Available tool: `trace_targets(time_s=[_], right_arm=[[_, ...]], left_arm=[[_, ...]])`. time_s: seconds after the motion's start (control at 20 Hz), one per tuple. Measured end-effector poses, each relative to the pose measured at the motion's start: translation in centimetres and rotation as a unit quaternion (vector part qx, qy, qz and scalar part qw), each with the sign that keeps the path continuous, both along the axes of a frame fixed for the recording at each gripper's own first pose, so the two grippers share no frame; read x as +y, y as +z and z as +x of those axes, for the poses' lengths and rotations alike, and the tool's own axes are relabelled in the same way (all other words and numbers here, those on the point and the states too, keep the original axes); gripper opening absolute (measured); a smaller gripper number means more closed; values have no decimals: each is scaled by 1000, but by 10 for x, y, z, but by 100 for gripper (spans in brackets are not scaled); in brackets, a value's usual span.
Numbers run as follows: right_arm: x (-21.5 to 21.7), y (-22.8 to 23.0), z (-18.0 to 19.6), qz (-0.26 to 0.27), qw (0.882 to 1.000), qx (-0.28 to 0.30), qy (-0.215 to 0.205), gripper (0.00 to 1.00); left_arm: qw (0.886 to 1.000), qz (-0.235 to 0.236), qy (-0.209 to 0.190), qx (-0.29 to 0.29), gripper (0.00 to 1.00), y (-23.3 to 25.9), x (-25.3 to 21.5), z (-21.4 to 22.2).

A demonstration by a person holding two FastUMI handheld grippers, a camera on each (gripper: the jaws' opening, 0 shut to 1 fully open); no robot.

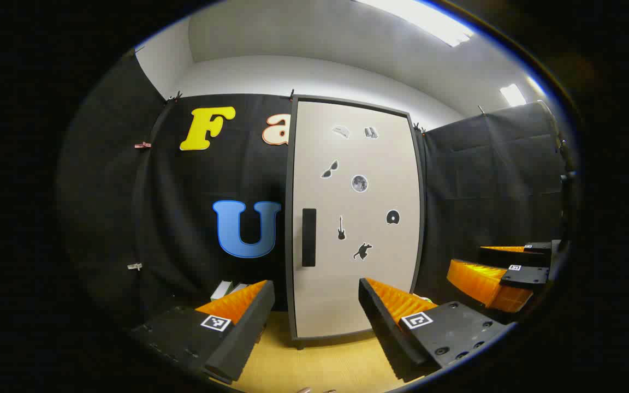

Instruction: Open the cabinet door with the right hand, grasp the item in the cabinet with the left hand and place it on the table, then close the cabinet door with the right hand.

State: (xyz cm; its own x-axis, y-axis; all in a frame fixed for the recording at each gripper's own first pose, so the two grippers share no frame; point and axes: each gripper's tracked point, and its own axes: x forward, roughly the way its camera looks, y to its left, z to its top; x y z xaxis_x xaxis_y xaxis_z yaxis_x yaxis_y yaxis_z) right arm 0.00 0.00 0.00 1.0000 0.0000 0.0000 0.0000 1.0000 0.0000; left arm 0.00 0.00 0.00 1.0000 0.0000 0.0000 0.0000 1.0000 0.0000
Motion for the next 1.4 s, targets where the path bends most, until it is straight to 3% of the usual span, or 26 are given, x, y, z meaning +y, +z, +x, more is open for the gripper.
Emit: trace_targets(time_s=[1.0, 1.4], right_arm=[[9, 6, -17, -2, 1000, 3, -13, 97], [45, 12, -6, -3, 1000, -7, 21, 97]], left_arm=[[1000, 5, -3, -26, 97, 13, 4, -30], [999, 5, -9, -37, 97, 17, 15, -45]])
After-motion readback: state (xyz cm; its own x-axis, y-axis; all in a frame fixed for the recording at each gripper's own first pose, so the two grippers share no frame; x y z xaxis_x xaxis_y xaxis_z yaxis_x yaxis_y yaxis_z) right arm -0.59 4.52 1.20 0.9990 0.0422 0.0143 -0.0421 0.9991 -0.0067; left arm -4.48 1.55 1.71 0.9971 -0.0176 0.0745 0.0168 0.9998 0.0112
